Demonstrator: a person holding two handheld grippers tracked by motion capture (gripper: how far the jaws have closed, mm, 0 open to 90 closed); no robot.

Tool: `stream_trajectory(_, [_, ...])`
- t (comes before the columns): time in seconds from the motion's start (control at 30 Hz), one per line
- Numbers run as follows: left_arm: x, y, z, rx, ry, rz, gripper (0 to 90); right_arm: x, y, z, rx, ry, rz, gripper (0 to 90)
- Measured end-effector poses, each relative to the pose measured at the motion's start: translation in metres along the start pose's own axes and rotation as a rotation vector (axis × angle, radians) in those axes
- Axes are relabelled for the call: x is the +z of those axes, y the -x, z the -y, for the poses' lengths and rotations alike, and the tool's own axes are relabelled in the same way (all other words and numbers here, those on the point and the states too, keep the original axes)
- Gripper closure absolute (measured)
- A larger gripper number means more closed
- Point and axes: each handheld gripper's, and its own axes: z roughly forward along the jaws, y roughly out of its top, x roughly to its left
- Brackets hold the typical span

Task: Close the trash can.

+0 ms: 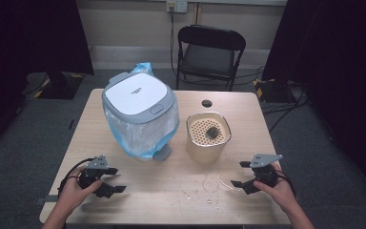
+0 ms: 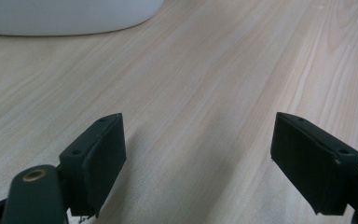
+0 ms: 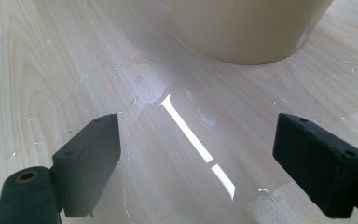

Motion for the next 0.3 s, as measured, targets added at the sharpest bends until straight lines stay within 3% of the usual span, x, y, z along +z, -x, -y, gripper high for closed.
stream_trajectory(0.3, [-0.0006,0.0032,-0.0009,0.014,0.003,-0.008,17.7,0.0009,-0.0007,-0.0006,-0.005,0.003,0.007,14.2])
